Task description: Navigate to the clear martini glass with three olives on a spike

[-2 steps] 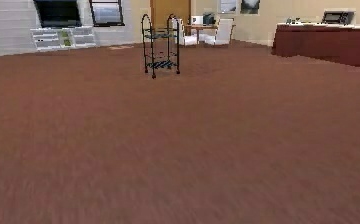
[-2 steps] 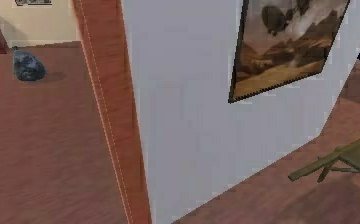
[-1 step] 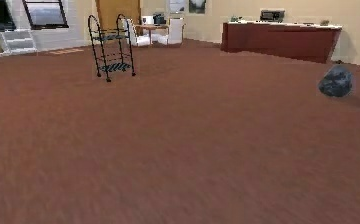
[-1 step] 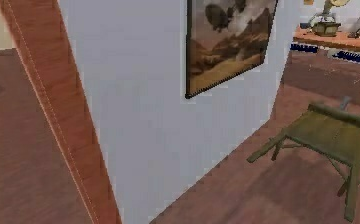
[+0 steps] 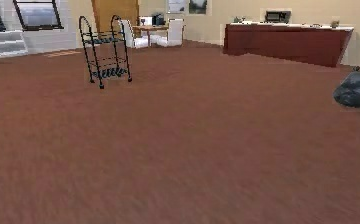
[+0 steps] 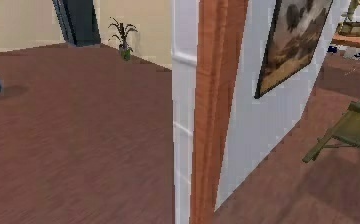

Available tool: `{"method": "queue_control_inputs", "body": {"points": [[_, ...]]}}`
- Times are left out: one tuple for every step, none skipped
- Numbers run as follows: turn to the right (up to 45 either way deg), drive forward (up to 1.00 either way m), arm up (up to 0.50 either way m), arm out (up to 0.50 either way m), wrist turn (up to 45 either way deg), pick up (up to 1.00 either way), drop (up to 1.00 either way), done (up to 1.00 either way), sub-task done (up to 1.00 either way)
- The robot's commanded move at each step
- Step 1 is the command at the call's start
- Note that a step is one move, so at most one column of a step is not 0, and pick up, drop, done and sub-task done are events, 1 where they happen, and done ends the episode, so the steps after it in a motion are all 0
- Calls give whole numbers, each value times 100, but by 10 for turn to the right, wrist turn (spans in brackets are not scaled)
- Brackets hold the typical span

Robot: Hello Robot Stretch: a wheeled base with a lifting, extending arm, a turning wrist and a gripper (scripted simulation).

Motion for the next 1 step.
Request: {"method": "queue_control_inputs", "body": {"points": [[180,0,0,0,0,0,0,0,0]]}}
